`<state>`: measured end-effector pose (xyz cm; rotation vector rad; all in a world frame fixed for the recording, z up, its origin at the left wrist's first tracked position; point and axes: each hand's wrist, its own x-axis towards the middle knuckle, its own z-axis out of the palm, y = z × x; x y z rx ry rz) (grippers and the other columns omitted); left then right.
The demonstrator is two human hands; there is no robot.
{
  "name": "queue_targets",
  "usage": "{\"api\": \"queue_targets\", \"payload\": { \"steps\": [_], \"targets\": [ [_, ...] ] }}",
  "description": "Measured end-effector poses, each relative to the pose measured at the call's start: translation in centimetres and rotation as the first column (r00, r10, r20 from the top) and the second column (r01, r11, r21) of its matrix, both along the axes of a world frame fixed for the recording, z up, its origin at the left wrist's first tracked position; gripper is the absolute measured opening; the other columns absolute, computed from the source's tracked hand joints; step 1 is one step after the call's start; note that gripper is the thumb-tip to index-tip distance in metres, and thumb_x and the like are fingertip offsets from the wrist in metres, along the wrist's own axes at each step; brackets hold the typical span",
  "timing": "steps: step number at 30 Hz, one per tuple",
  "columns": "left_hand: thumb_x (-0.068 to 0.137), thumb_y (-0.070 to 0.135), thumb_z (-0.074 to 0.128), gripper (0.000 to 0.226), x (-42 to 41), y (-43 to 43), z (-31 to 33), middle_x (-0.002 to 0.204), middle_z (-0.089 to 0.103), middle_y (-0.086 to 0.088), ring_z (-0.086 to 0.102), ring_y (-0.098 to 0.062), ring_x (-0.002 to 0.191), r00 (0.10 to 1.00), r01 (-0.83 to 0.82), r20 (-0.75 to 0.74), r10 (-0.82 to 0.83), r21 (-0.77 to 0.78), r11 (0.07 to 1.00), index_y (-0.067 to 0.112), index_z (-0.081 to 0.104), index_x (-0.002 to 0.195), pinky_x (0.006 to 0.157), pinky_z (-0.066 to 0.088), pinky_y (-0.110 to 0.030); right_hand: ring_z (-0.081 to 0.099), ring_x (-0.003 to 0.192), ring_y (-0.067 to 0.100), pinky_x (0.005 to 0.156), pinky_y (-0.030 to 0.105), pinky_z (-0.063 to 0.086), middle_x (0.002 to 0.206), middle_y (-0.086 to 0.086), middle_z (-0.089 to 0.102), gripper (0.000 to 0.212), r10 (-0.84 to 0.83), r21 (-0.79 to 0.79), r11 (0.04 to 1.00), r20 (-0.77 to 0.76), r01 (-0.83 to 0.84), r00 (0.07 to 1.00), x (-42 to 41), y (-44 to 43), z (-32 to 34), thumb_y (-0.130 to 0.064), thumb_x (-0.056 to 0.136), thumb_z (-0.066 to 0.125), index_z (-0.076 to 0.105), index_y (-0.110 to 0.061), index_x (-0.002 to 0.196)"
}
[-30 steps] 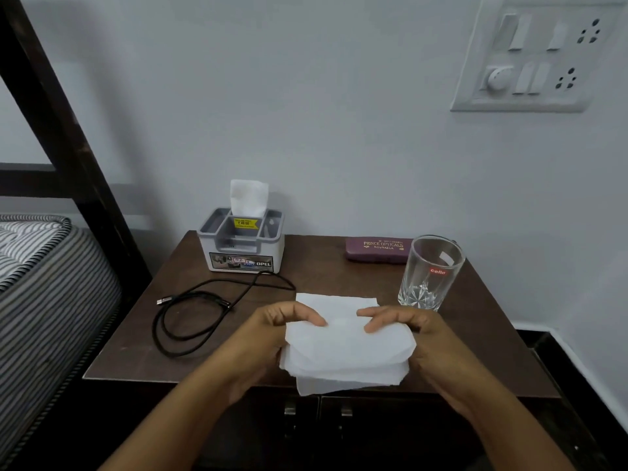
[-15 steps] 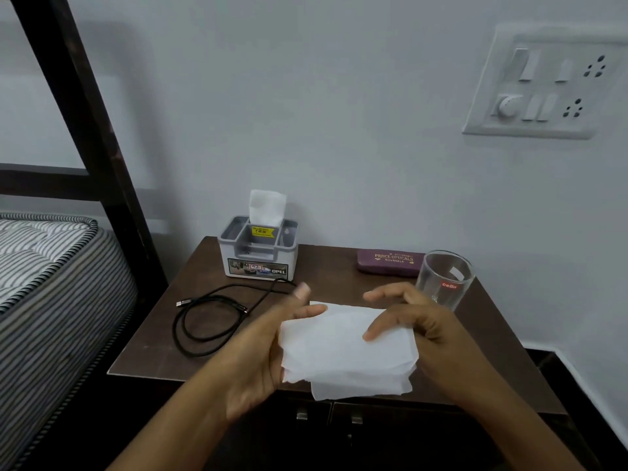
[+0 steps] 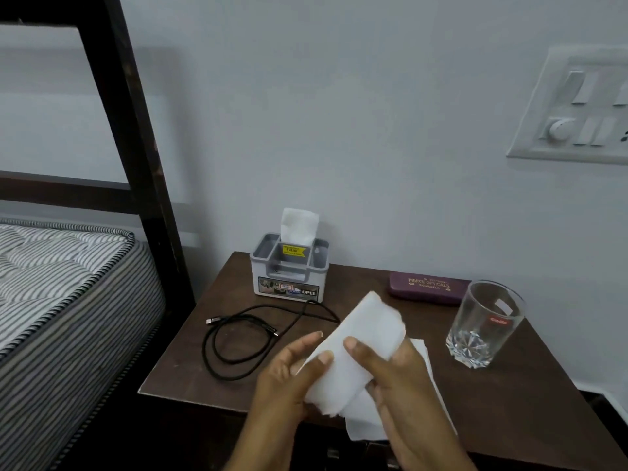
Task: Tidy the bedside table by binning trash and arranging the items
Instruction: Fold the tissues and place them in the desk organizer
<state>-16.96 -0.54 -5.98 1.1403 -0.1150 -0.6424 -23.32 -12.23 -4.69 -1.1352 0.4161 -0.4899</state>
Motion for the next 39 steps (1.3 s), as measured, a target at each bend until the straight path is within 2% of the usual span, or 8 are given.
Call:
{"api": "queue_targets", "payload": {
  "steps": [4, 7, 10, 15, 22, 27, 34, 39],
  "targets": [
    [0.074, 0.008, 0.069, 0.037, 6.0, 0.0, 4.4, 0.09, 0.074, -0.009, 0.071, -0.016, 0.075, 0.94, 0.114, 0.315, -0.13, 0.07, 0.991, 0.004, 0.062, 0.111, 0.056, 0.055, -0.024, 0.066, 0.094, 0.015, 0.078, 0.037, 0.056, 0.103, -0.003, 0.068, 0.051, -0.014, -0.494, 0.869, -0.044, -0.01, 0.999, 4.8, -2.7, 4.7, -0.016, 0.067, 0.081, 0.054, -0.023, 0.111],
    [0.083, 0.007, 0.064, 0.019, 11.3, -1.4, 7.7, 0.084, 0.074, -0.007, 0.069, -0.014, 0.073, 0.855, 0.048, 0.504, -0.125, 0.163, 0.986, 0.004, 0.065, 0.102, 0.063, 0.055, -0.021, 0.059, 0.1, 0.012, 0.078, 0.029, 0.052, 0.11, -0.008, 0.06, 0.052, 0.004, -0.709, 0.705, -0.032, -0.025, 0.999, 9.7, -4.2, 8.1, -0.018, 0.074, 0.076, 0.046, -0.024, 0.117],
    [0.084, 0.005, 0.064, 0.007, 15.9, -3.2, 9.0, 0.057, 0.069, 0.01, 0.06, 0.003, 0.05, 0.823, -0.032, 0.563, -0.077, 0.182, 0.983, 0.011, 0.065, 0.088, 0.048, 0.044, -0.009, 0.054, 0.106, 0.014, 0.079, 0.027, 0.049, 0.118, -0.006, 0.053, 0.071, 0.04, -0.754, 0.652, -0.066, -0.076, 0.997, 14.3, -5.3, 9.0, -0.024, 0.072, 0.078, 0.036, -0.023, 0.129],
    [0.084, 0.003, 0.064, 0.007, 20.2, -4.7, 7.0, 0.065, 0.069, 0.005, 0.062, 0.004, 0.053, 0.796, -0.101, 0.604, -0.044, 0.204, 0.974, 0.011, 0.064, 0.085, 0.053, 0.048, -0.009, 0.055, 0.107, 0.025, 0.071, 0.028, 0.048, 0.125, 0.008, 0.054, 0.073, -0.026, -0.833, 0.539, -0.164, -0.124, 0.986, 19.2, -6.2, 6.6, -0.01, 0.074, 0.074, 0.034, -0.018, 0.133],
    [0.08, 0.008, 0.069, 0.02, 22.6, -4.5, 4.2, 0.076, 0.071, -0.002, 0.069, -0.018, 0.08, 0.733, -0.196, 0.677, -0.067, 0.304, 0.932, 0.024, 0.063, 0.092, 0.087, 0.053, -0.034, 0.056, 0.087, 0.023, 0.068, 0.037, 0.056, 0.112, 0.012, 0.059, 0.065, 0.019, -0.896, 0.42, -0.147, -0.141, 0.989, 21.9, -5.9, 3.8, -0.008, 0.08, 0.067, 0.032, -0.022, 0.133],
    [0.08, 0.011, 0.07, 0.013, 23.4, -3.8, 3.8, 0.084, 0.072, -0.008, 0.068, -0.024, 0.086, 0.692, -0.257, 0.717, -0.078, 0.346, 0.902, 0.023, 0.068, 0.084, 0.09, 0.053, -0.041, 0.059, 0.091, 0.027, 0.066, 0.035, 0.056, 0.106, 0.008, 0.055, 0.072, 0.042, -0.91, 0.362, -0.2, -0.202, 0.979, 22.4, -5.7, 3.2, -0.012, 0.078, 0.071, 0.029, -0.022, 0.135],
    [0.078, 0.018, 0.073, 0.005, 24.3, -4.2, 3.4, 0.079, 0.068, 0.006, 0.059, -0.007, 0.076, 0.592, -0.272, 0.758, -0.273, 0.507, 0.818, 0.018, 0.068, 0.077, 0.069, 0.043, -0.012, 0.054, 0.106, 0.03, 0.08, 0.03, 0.043, 0.125, 0.017, 0.052, 0.082, -0.003, -0.914, 0.252, -0.33, -0.319, 0.944, 21.6, -6.1, 3.0, -0.012, 0.08, 0.069, 0.019, -0.023, 0.144],
    [0.078, 0.023, 0.073, 0.006, 24.4, -4.0, 3.2, 0.087, 0.069, 0.002, 0.06, -0.015, 0.091, 0.579, -0.314, 0.762, -0.292, 0.538, 0.783, 0.019, 0.069, 0.08, 0.072, 0.041, -0.014, 0.052, 0.08, 0.018, 0.057, 0.021, 0.041, 0.107, 0.006, 0.047, 0.07, 0.023, -0.881, 0.397, -0.27, -0.256, 0.963, 21.6, -6.5, 3.4, -0.011, 0.079, 0.07, 0.031, -0.027, 0.135]
  ]
}}
